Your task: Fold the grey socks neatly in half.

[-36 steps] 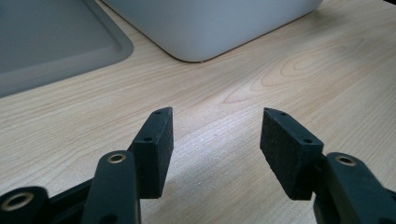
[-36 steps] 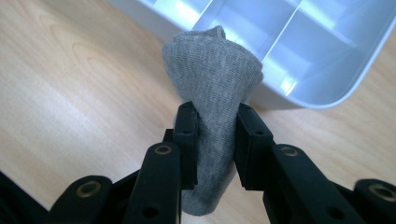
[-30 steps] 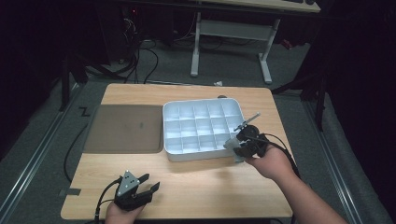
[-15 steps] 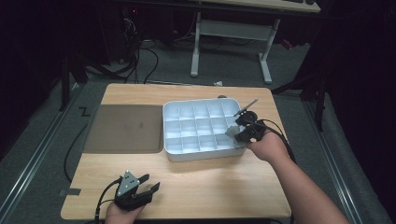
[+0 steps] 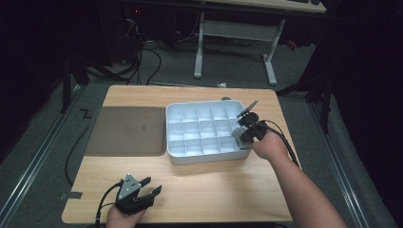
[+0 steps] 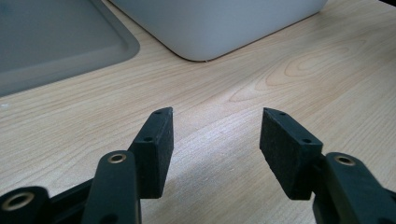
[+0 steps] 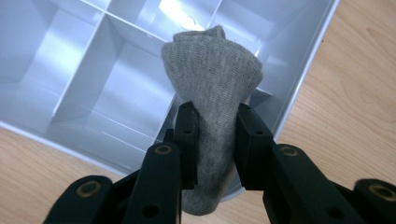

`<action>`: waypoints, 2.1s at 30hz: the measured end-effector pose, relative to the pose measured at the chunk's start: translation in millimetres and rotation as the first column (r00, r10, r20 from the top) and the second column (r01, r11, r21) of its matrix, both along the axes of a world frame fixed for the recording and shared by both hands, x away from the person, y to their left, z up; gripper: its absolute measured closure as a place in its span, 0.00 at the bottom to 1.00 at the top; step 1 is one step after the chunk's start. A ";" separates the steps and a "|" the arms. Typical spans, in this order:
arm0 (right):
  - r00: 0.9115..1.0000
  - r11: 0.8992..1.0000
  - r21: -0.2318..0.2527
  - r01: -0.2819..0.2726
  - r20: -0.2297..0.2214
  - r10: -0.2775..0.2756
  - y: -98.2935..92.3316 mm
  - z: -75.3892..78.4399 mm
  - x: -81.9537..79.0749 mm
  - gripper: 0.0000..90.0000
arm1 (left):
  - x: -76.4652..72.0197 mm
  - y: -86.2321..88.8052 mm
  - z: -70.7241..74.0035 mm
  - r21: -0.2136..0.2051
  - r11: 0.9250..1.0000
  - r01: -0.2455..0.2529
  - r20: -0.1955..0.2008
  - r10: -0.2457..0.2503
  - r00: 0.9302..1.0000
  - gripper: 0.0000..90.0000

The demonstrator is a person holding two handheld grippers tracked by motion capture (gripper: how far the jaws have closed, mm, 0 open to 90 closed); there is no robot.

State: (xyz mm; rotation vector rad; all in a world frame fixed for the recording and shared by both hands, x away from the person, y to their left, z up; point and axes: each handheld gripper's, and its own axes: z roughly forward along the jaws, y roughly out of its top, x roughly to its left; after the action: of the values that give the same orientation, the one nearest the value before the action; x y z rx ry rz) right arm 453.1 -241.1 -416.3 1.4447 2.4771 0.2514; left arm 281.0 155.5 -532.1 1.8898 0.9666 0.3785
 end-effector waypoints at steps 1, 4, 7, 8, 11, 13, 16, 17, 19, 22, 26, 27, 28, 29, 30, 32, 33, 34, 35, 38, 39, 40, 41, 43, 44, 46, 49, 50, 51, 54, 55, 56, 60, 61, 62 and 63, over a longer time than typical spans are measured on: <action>1.000 1.000 -0.001 -0.005 -0.004 0.005 0.2 -1.9 0.1 0.82 | 0.0 0.0 0.0 0.002 1.000 0.002 -0.001 -0.002 1.000 0.50; 1.000 1.000 0.000 -0.012 -0.015 0.012 2.0 -5.5 -0.8 0.82 | 0.1 -0.7 -0.6 0.002 1.000 0.003 -0.004 -0.003 1.000 0.50; 1.000 1.000 -0.004 -0.022 -0.022 0.022 4.5 -9.0 -2.2 0.82 | 0.1 -0.8 -0.8 0.003 1.000 0.004 -0.005 -0.004 1.000 0.50; 0.999 1.000 -0.006 -0.024 -0.025 0.024 5.3 -9.8 -2.8 0.82 | 0.2 -0.7 -0.8 0.003 1.000 0.003 -0.005 -0.003 1.000 0.50; 1.000 1.000 -0.005 -0.018 -0.024 0.018 6.4 -10.1 -4.4 0.82 | 0.4 -0.5 -1.1 0.002 1.000 0.001 -0.006 -0.001 1.000 0.50; 0.999 1.000 -0.006 -0.022 -0.023 0.022 5.7 -9.4 -4.9 0.82 | 0.3 -0.5 -1.1 0.002 1.000 0.002 -0.006 -0.002 1.000 0.50; 1.000 1.000 -0.003 -0.022 -0.023 0.022 5.2 -8.5 -5.6 0.82 | 0.2 -0.6 -1.1 0.003 1.000 0.001 -0.006 -0.001 1.000 0.50; 1.000 1.000 -0.003 -0.022 -0.022 0.021 5.0 -7.8 -5.7 0.82 | 0.2 -0.7 -1.1 0.002 1.000 0.001 -0.006 -0.001 1.000 0.50; 1.000 1.000 -0.005 -0.004 -0.026 0.004 5.7 -5.0 -6.4 0.82 | 0.1 -0.5 -0.7 0.002 1.000 0.001 -0.005 -0.001 1.000 0.50; 1.000 1.000 -0.007 -0.012 -0.025 0.012 3.9 -2.7 -5.5 0.82 | -0.5 -0.8 0.3 -0.002 1.000 0.001 -0.001 -0.001 1.000 0.50; 0.999 1.000 -0.010 -0.007 -0.036 0.007 3.4 -7.6 -5.0 0.82 | -1.1 -0.8 1.0 -0.001 1.000 0.003 0.002 -0.003 1.000 0.50; 0.999 1.000 -0.014 -0.008 -0.038 0.008 4.0 -8.9 -4.9 0.82 | -1.1 -0.7 0.9 -0.002 1.000 0.003 0.001 -0.003 1.000 0.50; 0.999 1.000 -0.017 0.000 -0.042 -0.001 5.2 -10.1 -5.3 0.82 | -0.9 -0.5 0.8 -0.002 1.000 0.004 -0.001 -0.004 1.000 0.50; 0.999 1.000 -0.020 -0.011 -0.040 0.010 5.3 -11.3 -4.6 0.82 | -0.8 -0.6 0.6 -0.003 1.000 0.003 0.000 -0.003 1.000 0.50; 0.999 1.000 -0.025 -0.012 -0.040 0.011 5.8 -12.2 -4.4 0.82 | -0.8 -0.6 0.6 -0.003 1.000 0.003 0.000 -0.003 1.000 0.50; 0.999 1.000 -0.030 0.002 -0.050 -0.004 7.3 -13.8 -4.6 0.82 | -0.8 -0.6 0.6 -0.002 1.000 0.003 0.000 -0.003 1.000 0.50; 0.999 0.999 -0.033 -0.014 -0.047 0.012 6.8 -15.1 -3.8 0.82 | -0.8 -0.7 0.4 -0.002 1.000 0.002 0.001 -0.002 1.000 0.50; 0.999 0.999 -0.038 -0.014 -0.050 0.012 7.0 -15.9 -3.5 0.82 | -0.7 -0.6 0.3 -0.001 1.000 0.002 0.000 -0.002 1.000 0.50; 0.999 0.999 -0.042 -0.015 -0.050 0.013 7.3 -17.1 -3.2 0.83 | -0.7 -0.6 0.3 -0.001 1.000 0.002 0.000 -0.002 1.000 0.50; 0.998 0.998 -0.067 -0.021 -0.056 0.017 10.1 -21.1 -3.0 0.83 | -0.5 -0.5 0.0 0.000 1.000 0.003 -0.002 -0.003 1.000 0.50; 0.998 0.997 -0.075 -0.017 -0.061 0.012 11.4 -22.5 -3.2 0.84 | -0.6 -0.6 0.0 0.001 1.000 0.003 -0.002 -0.003 1.000 0.50; 0.998 0.996 -0.084 -0.029 -0.063 0.024 11.8 -23.8 -2.4 0.84 | -0.5 -0.6 -0.1 0.001 1.000 0.003 -0.002 -0.003 1.000 0.50; 0.997 0.995 -0.091 -0.035 -0.065 0.029 12.4 -25.2 -1.9 0.84 | -0.5 -0.5 -0.2 0.003 1.000 0.004 -0.003 -0.004 1.000 0.50; 0.997 0.994 -0.099 -0.039 -0.073 0.032 13.3 -27.7 -1.0 0.84 | -0.2 -0.4 -0.6 0.003 1.000 0.003 -0.005 -0.003 1.000 0.50; 0.996 0.994 -0.104 -0.042 -0.077 0.034 13.5 -28.6 -0.5 0.84 | 0.0 -0.4 -0.8 0.003 1.000 0.003 -0.005 -0.003 1.000 0.50; 0.995 0.993 -0.111 -0.043 -0.089 0.033 13.8 -31.4 0.4 0.84 | 0.2 -0.3 -1.0 0.002 1.000 0.002 -0.006 -0.002 1.000 0.50; 0.994 0.990 -0.129 -0.054 -0.103 0.040 16.1 -36.7 1.0 0.84 | 0.4 -0.2 -1.2 0.005 1.000 0.000 -0.004 0.000 1.000 0.50; 0.993 0.989 -0.134 -0.059 -0.108 0.045 16.8 -37.9 1.4 0.84 | 0.4 -0.2 -1.3 0.006 1.000 0.000 -0.005 0.000 1.000 0.50; 0.993 0.989 -0.134 -0.057 -0.114 0.042 17.5 -39.0 1.6 0.84 | 0.4 -0.2 -1.3 0.006 1.000 0.000 -0.005 0.000 1.000 0.50; 0.992 0.988 -0.140 -0.068 -0.119 0.051 17.6 -41.4 2.8 0.84 | 0.7 -0.2 -1.4 0.011 1.000 0.001 -0.005 -0.001 1.000 0.50; 0.991 0.988 -0.142 -0.067 -0.120 0.050 17.8 -42.0 2.8 0.83 | 0.6 -0.3 -1.3 0.012 1.000 0.002 -0.004 -0.002 1.000 0.50; 0.991 0.988 -0.141 -0.069 -0.121 0.052 17.6 -42.2 3.1 0.83 | 0.6 -0.3 -1.3 0.012 1.000 0.002 -0.004 -0.002 1.000 0.50; 0.989 0.990 -0.119 -0.069 -0.135 0.053 15.7 -40.7 3.3 0.82 | 0.3 -0.3 -1.1 0.012 1.000 0.001 -0.004 -0.001 1.000 0.50; 0.990 0.991 -0.118 -0.069 -0.132 0.054 15.6 -40.2 3.0 0.81 | 0.3 -0.4 -1.1 0.013 1.000 0.001 -0.004 -0.001 1.000 0.50; 0.990 0.991 -0.119 -0.069 -0.131 0.054 15.9 -39.7 2.3 0.80 | 0.3 -0.5 -1.1 0.012 1.000 0.000 -0.003 0.000 1.000 0.51; 0.990 0.991 -0.119 -0.069 -0.131 0.054 15.9 -39.7 2.3 0.80 | 0.3 -0.5 -1.1 0.012 1.000 0.000 -0.003 0.000 1.000 0.51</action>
State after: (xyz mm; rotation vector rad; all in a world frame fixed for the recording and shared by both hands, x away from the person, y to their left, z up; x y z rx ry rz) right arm 455.4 -225.3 -456.0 1.3758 2.5905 0.0177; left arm 281.3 155.0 -533.3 1.9016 0.9688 0.3822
